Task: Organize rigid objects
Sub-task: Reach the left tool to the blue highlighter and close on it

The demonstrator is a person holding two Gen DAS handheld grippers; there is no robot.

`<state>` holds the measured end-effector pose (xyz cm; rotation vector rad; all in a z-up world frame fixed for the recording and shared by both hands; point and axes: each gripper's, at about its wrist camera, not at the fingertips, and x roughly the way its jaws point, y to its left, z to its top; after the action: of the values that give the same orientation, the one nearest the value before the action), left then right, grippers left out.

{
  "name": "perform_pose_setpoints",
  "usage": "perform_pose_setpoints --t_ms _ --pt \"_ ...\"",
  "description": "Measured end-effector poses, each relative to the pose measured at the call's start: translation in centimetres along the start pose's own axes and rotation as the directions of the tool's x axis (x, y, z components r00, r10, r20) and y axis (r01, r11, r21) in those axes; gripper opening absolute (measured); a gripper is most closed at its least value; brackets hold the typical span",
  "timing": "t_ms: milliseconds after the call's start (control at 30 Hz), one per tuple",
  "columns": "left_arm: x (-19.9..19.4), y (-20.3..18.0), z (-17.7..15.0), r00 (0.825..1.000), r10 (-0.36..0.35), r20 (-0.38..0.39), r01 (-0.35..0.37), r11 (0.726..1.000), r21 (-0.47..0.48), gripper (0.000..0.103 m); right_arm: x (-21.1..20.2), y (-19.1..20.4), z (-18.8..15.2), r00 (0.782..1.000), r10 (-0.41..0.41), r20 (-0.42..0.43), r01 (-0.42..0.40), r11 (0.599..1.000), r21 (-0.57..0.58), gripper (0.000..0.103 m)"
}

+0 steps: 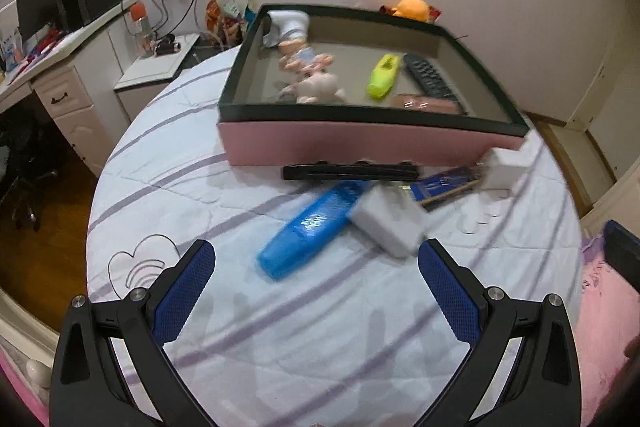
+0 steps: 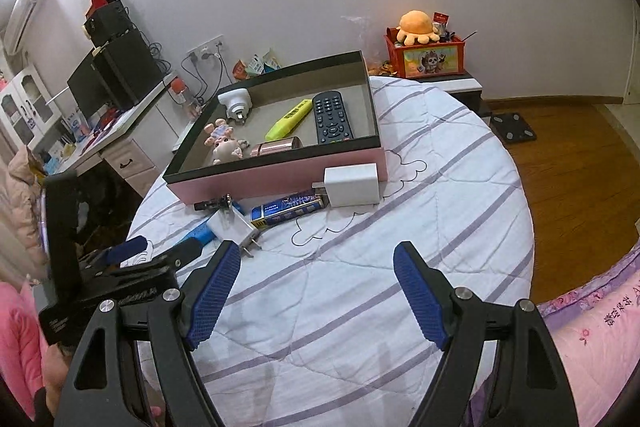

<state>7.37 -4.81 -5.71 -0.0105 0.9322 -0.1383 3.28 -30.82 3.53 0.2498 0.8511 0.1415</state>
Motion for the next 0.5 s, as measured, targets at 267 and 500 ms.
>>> perform_pose_setpoints --t_ms 267,500 --pt "3.8 1.7 0.7 0.997 -0.004 -0.077 0.007 0.999 0.043 0.094 1.4 -0.1 0.0 1.000 -0.006 -0.027 0.006 1.000 0.005 0.080" --pt "5.6 0.6 1.5 0.998 -0.015 -0.066 0.023 0.992 0.121 0.086 3.0 0.7 0.4 0.998 -0.022 -0.053 0.021 1.000 -0.009 0.080"
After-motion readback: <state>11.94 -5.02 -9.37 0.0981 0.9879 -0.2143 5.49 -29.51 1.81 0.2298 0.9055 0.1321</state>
